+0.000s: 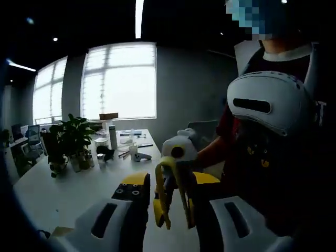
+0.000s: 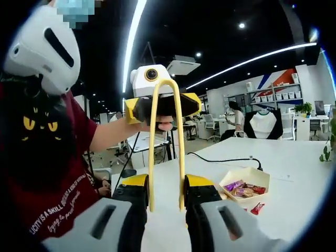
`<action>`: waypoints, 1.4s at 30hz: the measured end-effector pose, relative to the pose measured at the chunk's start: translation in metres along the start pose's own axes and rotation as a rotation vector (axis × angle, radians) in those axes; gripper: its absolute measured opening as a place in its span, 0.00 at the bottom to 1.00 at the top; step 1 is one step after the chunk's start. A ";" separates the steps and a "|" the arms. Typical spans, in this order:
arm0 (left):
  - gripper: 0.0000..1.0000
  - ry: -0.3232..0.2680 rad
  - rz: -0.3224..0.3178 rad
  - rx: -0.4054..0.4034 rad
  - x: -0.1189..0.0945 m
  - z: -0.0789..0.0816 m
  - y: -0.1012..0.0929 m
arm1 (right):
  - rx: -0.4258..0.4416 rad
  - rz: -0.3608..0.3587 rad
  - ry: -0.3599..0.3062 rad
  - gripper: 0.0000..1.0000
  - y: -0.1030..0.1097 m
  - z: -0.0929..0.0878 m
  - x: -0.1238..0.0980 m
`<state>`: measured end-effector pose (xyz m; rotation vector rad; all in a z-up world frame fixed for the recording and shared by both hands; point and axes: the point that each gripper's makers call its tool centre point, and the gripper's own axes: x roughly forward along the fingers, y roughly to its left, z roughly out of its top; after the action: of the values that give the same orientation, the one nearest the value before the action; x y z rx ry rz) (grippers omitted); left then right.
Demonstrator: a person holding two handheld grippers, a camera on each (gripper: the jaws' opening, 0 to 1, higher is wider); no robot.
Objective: Place the target food into the container with the food tongs after gripping and lifting it, then release it inside without dropping or visibly crushing the food.
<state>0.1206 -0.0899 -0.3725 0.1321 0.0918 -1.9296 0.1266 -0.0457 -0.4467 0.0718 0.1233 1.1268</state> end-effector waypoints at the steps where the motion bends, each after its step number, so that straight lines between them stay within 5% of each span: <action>1: 0.29 -0.001 -0.001 0.002 0.000 0.000 0.000 | -0.003 0.002 0.000 0.23 0.001 0.001 0.000; 11: 0.20 -0.051 -0.038 -0.029 -0.010 0.007 -0.003 | -0.008 0.014 -0.010 0.24 0.003 0.007 0.005; 23: 0.20 -0.037 -0.038 -0.041 -0.019 -0.001 -0.001 | 0.039 0.031 0.041 0.29 0.001 0.003 0.016; 28: 0.20 -0.015 -0.036 -0.042 -0.017 -0.010 -0.001 | 0.074 0.043 0.014 0.27 -0.001 0.011 0.013; 42: 0.20 -0.008 -0.033 -0.039 -0.013 -0.022 0.001 | -0.001 0.040 0.076 0.22 -0.005 -0.003 0.018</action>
<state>0.1266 -0.0756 -0.3925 0.0976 0.1268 -1.9604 0.1379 -0.0318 -0.4511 0.0309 0.1894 1.1701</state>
